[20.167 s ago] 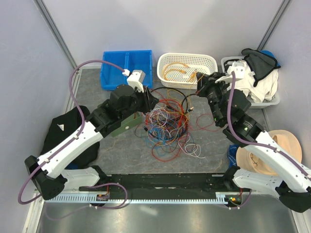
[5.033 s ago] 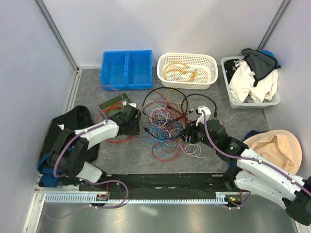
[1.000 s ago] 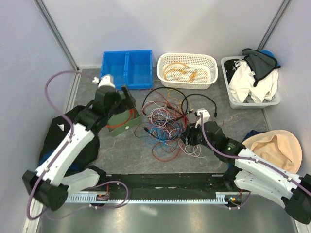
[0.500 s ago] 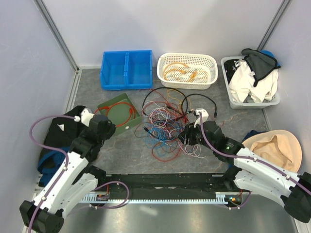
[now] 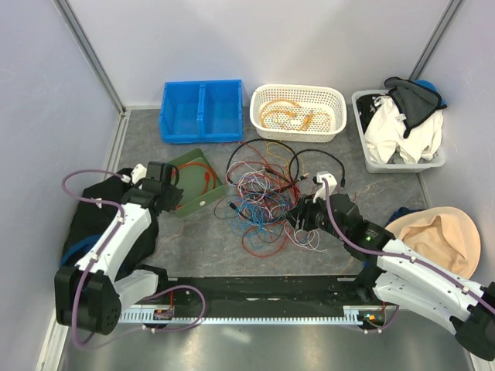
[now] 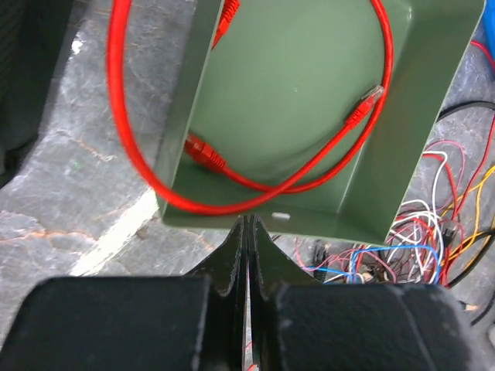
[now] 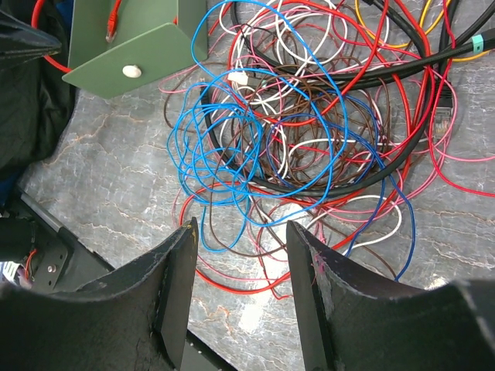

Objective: Untangle the cables

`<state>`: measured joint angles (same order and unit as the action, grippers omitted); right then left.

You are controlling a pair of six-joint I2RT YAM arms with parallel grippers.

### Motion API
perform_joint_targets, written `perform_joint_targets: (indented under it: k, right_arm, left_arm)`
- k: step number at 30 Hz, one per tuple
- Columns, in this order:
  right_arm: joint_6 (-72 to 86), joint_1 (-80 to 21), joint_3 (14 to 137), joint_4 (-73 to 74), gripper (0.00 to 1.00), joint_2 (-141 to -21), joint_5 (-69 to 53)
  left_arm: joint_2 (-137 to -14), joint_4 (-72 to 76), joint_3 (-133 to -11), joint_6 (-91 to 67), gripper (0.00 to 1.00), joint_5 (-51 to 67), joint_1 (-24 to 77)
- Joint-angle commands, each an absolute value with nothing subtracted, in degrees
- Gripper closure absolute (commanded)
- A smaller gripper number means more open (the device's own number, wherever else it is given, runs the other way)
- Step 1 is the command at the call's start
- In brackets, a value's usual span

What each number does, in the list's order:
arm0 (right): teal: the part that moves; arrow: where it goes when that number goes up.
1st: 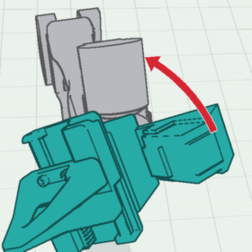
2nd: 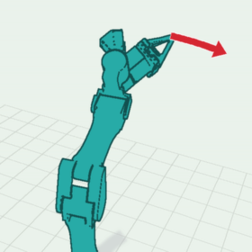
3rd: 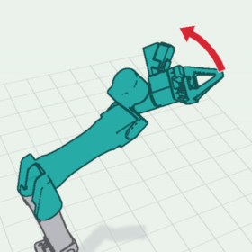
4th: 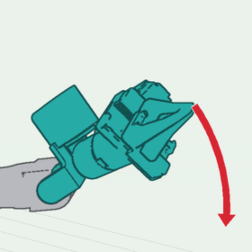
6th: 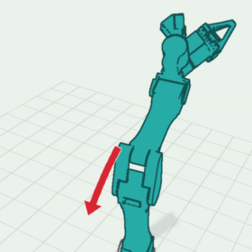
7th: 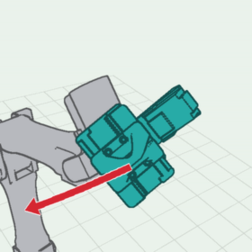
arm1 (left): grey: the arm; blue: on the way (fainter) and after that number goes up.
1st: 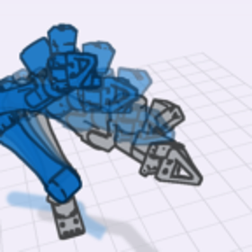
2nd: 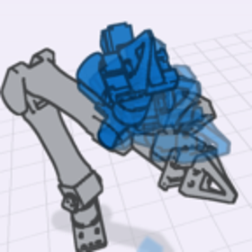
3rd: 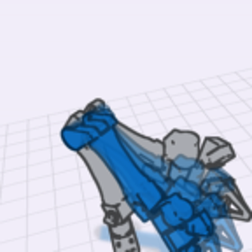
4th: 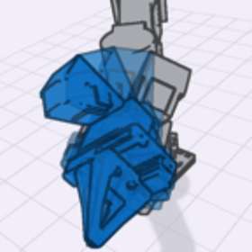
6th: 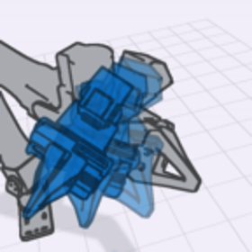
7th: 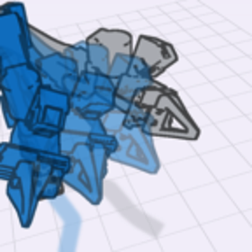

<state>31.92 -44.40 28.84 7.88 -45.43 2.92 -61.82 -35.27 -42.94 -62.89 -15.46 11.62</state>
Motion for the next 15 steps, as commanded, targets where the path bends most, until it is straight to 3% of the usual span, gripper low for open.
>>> perform_joint_targets:
  k: [1,9,10,12,13,15]
  right_arm:
    - [31.5,-44.5,28.8,7.1,0.43,-45.9,3.8]
    - [30.0,-44.5,29.2,8.4,0.43,-44.9,6.6]
    - [29.7,-44.5,29.4,8.5,0.43,-45.2,7.0]
    - [29.4,-44.5,30.1,8.4,0.42,-46.8,8.0]
    - [29.3,-44.4,30.4,8.0,0.42,-47.6,8.0]
    - [29.3,-44.5,31.2,6.9,0.43,-50.6,7.4]
  left_arm:
    - [-66.5,-31.0,-45.3,-59.2,0.98,-11.6,9.1]
    - [-66.2,-23.8,-52.2,-51.7,0.96,-3.6,8.5]
    - [-63.8,-22.6,-53.3,-50.4,0.80,-2.6,8.7]
    - [-62.0,-18.0,-54.0,-45.6,0.58,1.8,10.5]
    - [-60.8,-16.5,-54.5,-44.2,0.34,3.3,11.9]
    - [-61.3,-15.8,-55.3,-40.6,0.01,3.8,19.2]
